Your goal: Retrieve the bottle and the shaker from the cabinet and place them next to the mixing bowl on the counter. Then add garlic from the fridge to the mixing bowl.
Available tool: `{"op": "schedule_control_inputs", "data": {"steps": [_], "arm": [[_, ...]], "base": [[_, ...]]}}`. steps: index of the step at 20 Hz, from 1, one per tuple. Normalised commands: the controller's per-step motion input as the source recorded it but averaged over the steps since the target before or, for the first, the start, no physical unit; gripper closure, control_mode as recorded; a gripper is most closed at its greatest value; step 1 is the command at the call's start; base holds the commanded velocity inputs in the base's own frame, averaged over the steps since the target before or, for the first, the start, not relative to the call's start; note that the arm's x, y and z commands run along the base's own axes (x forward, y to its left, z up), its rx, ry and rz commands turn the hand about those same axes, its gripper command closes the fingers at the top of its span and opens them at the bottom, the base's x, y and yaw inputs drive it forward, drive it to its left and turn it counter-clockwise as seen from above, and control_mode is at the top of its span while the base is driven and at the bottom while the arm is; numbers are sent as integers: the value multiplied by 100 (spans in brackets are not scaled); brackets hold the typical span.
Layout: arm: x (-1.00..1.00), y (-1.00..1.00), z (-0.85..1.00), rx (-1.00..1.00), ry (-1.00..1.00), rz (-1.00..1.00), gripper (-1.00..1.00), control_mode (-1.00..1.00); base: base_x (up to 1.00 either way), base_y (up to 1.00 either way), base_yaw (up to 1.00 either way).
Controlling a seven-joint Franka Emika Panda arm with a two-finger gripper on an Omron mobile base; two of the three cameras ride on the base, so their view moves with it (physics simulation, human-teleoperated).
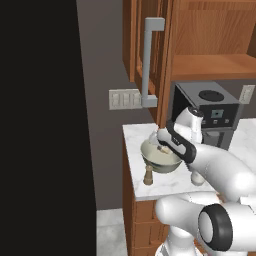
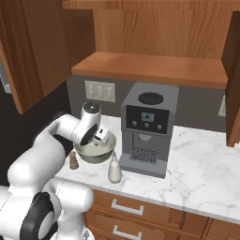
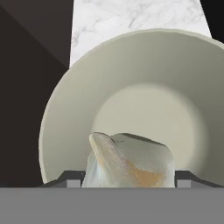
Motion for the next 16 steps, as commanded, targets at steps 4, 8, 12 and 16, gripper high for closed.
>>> {"op": "schedule_control_inputs", "data": {"steps": [4,8,12,16], "arm": [[20,0,-17,0,0,-3,100,-100],[20,0,-19,0,0,-3,100,-100],[19,0,-16,0,0,-2,100,-100],[25,0,-11,0,0,-2,-100,-100]], "base": [[0,0,0],[0,0,0],[0,0,0],[0,0,0]]}}
